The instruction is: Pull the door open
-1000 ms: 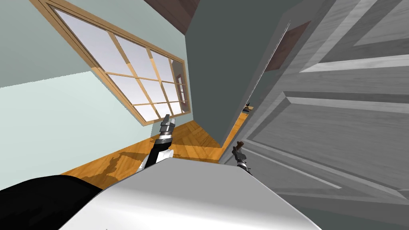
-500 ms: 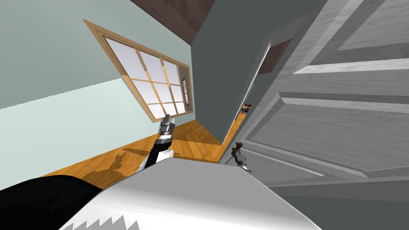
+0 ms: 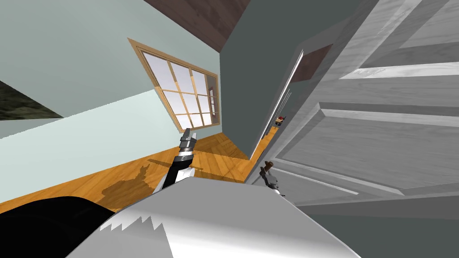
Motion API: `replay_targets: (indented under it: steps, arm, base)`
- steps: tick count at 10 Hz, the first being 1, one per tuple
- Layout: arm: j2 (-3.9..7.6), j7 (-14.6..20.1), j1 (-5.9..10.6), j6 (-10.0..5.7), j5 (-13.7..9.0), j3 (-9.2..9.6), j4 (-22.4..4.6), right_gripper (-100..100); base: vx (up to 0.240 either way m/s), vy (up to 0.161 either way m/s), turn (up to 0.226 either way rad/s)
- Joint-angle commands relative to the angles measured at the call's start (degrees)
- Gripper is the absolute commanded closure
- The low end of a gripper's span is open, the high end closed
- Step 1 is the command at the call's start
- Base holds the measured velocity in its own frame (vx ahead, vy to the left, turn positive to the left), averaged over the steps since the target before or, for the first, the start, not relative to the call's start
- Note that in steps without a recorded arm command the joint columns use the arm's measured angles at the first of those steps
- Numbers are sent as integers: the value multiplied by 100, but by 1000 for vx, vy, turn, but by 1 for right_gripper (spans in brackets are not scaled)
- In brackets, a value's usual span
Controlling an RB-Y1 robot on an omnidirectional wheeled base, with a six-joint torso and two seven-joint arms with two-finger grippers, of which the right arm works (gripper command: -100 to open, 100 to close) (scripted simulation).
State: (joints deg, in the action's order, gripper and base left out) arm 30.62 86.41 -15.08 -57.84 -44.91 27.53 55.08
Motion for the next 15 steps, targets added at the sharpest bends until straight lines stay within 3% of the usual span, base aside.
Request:
replay_targets:
  steps: [1, 3, 4, 12, 14, 15]
  arm:
    - [102, 127, -62, -127, 58, 133, -31, 100]
    - [181, 215, -112, -220, 101, 229, -30, 100]
    - [160, 139, -113, -155, 78, 181, 40, 100]
    - [438, 577, -223, -671, 272, 574, -223, 100]
    - [439, 588, -217, -685, 279, 584, -242, 100]
    - [474, 661, -222, -777, 309, 660, -312, 100]
  base:
    - [-235, -29, 124]
    - [-206, -17, 90]
    - [-99, -1, 13]
    - [-210, -45, 136]
    - [-120, -29, 65]
    - [-151, -10, 153]
